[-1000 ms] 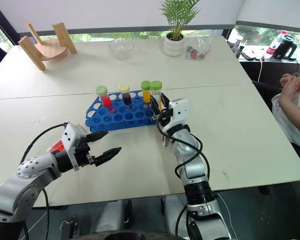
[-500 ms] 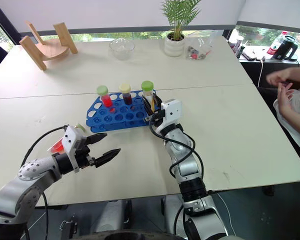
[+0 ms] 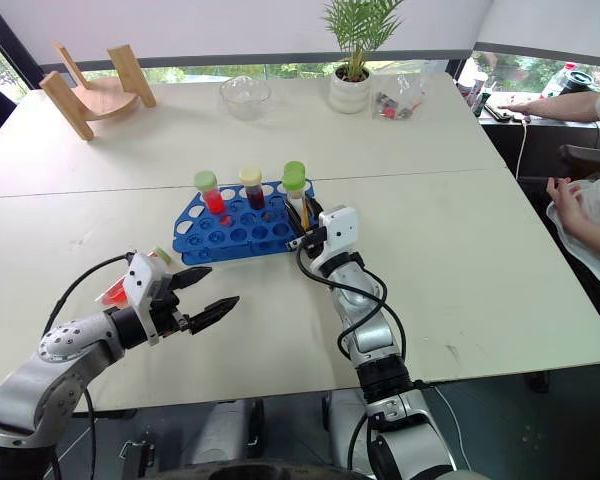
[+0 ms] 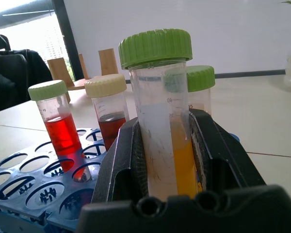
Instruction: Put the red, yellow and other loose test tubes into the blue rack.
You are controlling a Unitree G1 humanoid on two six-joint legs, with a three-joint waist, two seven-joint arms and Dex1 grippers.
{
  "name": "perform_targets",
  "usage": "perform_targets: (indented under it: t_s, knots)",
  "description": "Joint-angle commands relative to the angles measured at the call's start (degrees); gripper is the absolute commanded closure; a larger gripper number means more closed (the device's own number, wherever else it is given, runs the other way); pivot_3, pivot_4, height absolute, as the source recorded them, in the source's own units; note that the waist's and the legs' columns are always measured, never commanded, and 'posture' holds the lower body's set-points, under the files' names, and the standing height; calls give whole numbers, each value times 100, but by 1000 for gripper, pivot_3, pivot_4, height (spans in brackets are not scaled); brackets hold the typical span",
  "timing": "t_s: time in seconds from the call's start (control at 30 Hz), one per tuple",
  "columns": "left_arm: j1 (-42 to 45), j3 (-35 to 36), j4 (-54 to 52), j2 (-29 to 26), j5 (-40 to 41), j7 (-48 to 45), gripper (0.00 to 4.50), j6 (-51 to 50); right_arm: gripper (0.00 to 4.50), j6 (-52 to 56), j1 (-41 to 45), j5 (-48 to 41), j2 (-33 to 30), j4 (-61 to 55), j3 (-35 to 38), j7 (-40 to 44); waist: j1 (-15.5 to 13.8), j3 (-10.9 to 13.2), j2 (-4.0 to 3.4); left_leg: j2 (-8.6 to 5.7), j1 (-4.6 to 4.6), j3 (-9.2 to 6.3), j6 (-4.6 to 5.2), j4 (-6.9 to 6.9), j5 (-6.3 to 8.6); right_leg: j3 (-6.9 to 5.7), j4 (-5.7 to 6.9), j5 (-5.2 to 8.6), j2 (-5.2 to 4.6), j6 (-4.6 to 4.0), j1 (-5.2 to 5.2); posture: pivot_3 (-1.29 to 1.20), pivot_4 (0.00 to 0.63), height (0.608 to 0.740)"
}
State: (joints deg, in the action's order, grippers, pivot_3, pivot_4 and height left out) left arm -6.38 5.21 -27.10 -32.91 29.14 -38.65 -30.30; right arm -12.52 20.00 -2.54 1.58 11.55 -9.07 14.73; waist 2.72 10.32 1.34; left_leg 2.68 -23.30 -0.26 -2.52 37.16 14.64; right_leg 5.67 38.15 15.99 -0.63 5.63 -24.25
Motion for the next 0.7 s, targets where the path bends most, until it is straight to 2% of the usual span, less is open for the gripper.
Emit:
perform_targets:
  t_s: [0.03,0.17,0.2,0.37,0.47,0.5,0.57,0.63,0.7]
  knots:
    - [-27,-23,-60,40,-19,-28,0,130,2211,20,-175,57,95,-265,-101,-73,0,0,0,0,0,0,0,0,0,0,0,0,0,0,0,0,150,740]
    - [-22,-11,-76,56,-3,-29,0,101,178,341,-375,59,-90,-845,-136,12,-2,1,-1,0,-1,0,0,-3,0,0,0,0,0,-1,-2,0,150,740]
    - [-16,-3,-72,48,3,-37,0,95,31,540,-392,-2,-165,-1054,-86,46,-2,1,-1,0,-1,-1,0,-2,0,0,0,0,0,-1,-2,0,150,740]
    - [106,182,-106,-265,230,-368,0,-76,31,2547,-395,-720,-1288,-3086,429,660,-43,1,-1,-4,-5,-4,0,3,0,-1,-1,1,-3,-1,-2,0,150,740]
    - [278,305,-65,-747,330,-826,0,-106,31,4878,-204,-1410,-2740,-3904,745,1401,-33,1,-1,-4,-5,-4,0,3,0,-1,-2,7,-3,-12,-1,0,150,740]
    - [363,330,1,-906,352,-977,0,-111,31,5486,-87,-1584,-3255,-4057,754,1667,-26,2,-2,-4,-3,-4,1,2,0,-1,-3,11,-3,-19,0,0,150,740]
    - [456,317,65,-1035,373,-1090,0,-128,31,6059,62,-1806,-3756,-4197,756,1883,-14,3,-3,-3,-1,-2,1,2,0,-1,-3,13,-2,-23,1,0,150,740]
    - [846,210,380,-1245,213,-1346,0,11,31,7481,642,-2296,-4648,-4189,476,2480,4,12,-15,1,3,0,5,2,2,0,-2,14,4,-24,0,0,150,740]
    - [1153,106,582,-1331,112,-1504,0,94,31,8812,1290,-2683,-4998,-3962,285,2696,6,13,-16,1,-3,1,7,-1,1,1,-3,13,6,-25,-10,0,150,740]
